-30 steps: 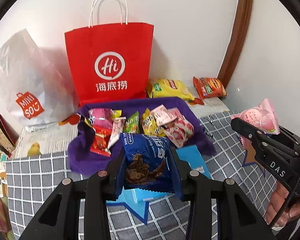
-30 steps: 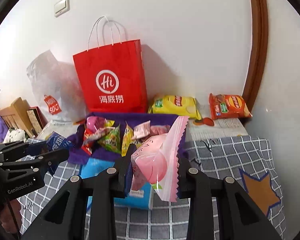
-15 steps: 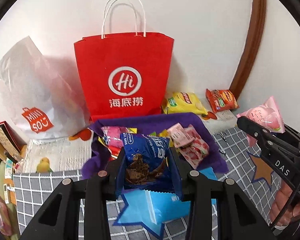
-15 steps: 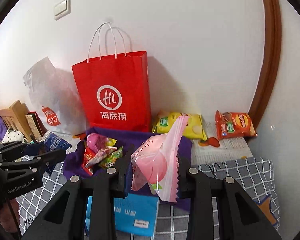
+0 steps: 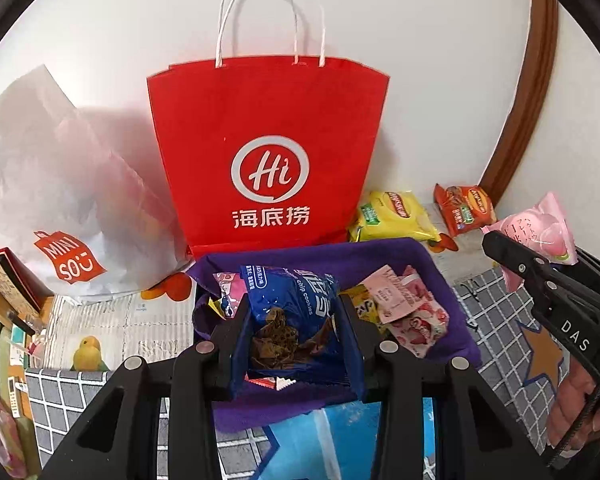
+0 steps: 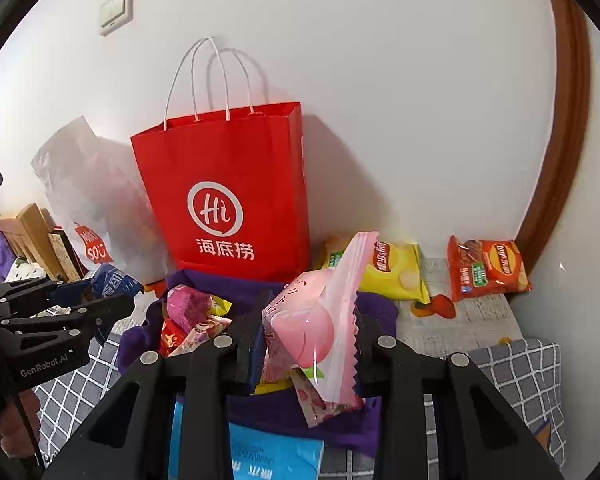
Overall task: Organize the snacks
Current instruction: 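Lower both snacks onto the towel and open both grippers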
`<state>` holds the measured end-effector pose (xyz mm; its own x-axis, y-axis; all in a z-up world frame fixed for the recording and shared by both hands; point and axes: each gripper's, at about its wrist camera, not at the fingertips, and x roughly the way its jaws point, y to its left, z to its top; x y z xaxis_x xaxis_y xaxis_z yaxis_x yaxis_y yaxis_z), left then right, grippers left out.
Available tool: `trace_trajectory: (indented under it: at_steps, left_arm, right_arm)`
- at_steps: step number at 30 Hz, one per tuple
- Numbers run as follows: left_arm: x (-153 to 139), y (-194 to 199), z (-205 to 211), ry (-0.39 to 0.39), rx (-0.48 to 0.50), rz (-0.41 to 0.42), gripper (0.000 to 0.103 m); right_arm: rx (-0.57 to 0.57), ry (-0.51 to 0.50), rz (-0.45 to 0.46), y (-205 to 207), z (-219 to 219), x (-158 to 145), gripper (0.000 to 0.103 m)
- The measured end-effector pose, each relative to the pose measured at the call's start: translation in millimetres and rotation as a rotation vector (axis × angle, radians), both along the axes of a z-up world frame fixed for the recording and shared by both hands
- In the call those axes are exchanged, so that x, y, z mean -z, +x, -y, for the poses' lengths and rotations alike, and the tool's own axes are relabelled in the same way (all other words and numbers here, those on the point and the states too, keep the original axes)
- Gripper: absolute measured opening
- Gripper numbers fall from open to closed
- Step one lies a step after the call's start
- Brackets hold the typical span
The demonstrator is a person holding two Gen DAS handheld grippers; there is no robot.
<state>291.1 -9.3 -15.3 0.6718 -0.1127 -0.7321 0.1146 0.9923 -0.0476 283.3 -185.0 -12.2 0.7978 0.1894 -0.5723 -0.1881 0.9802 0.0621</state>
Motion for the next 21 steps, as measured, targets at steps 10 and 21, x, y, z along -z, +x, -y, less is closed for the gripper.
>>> trace_trajectory:
  at_steps: [10,21]
  left_arm:
    - [39.7,32.7,-10.2,-0.009,-0.006,-0.072,0.037]
    - [57.4,48.3,-32.8,-0.019,-0.057,-0.110,0.037]
  right_arm:
    - [-0.019,-0.039,-0.083,32.8,-4.7,36.2,0.033]
    - [-0.067,-0.019,-0.203,55.5,-0.6,70.5,0.033]
